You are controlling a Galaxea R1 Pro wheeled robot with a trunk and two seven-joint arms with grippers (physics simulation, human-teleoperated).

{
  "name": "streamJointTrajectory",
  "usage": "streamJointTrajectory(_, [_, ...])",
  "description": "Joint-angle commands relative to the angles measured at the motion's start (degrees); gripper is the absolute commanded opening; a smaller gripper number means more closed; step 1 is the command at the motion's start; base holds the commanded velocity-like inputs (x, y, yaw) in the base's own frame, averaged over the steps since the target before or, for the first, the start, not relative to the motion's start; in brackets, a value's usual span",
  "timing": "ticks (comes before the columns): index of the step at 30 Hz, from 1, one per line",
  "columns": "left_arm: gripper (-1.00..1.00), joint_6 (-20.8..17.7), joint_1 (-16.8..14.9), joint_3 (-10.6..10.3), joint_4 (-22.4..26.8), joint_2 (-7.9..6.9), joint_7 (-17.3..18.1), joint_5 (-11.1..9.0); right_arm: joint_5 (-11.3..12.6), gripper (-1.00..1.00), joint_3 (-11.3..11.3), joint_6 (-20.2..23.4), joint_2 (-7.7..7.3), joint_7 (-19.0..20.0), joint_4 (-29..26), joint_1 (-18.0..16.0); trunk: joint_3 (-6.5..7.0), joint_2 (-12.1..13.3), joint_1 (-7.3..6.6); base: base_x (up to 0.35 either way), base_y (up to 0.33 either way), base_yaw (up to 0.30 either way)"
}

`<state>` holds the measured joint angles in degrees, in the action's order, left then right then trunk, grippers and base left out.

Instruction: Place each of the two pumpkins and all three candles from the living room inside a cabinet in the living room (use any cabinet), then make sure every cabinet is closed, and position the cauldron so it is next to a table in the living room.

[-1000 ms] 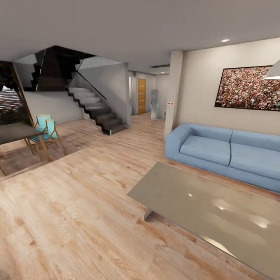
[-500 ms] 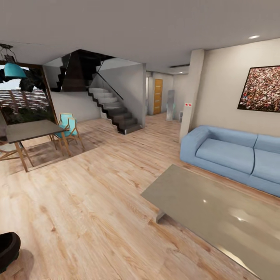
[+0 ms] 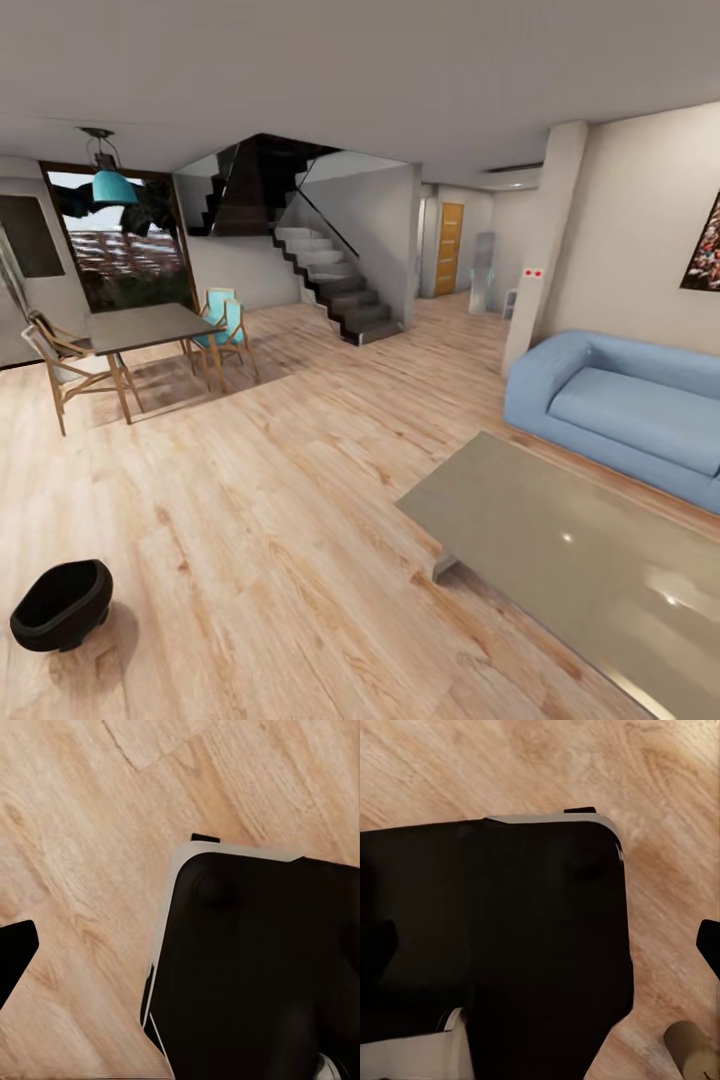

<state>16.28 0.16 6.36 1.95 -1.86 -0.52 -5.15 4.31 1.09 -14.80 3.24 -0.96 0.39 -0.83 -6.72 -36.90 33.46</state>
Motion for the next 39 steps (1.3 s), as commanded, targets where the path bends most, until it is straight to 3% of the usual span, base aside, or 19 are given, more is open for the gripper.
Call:
streamJointTrajectory(1, [1.00, 0.07, 0.02, 0.14, 0.07, 0.01, 0.08, -0.39, 0.44, 1.00, 0.05, -0.23, 0.01, 0.02, 0.05, -0.04, 0.11, 0.34, -0.21, 0.000, 0.000, 0.275])
streamJointTrajectory(35, [1.00, 0.07, 0.02, 0.14, 0.07, 0.01, 0.08, -0.38, 0.43, 1.00, 0.05, -0.23, 0.10, 0.02, 0.05, -0.03, 6.21, 13.98, -7.68, 0.000, 0.000, 0.275])
streamJointTrajectory(39, [1.00, 0.07, 0.02, 0.14, 0.07, 0.01, 0.08, -0.38, 0.43, 1.00, 0.05, -0.23, 0.10, 0.03, 0.05, -0.04, 6.21, 13.98, -7.68, 0.000, 0.000, 0.275])
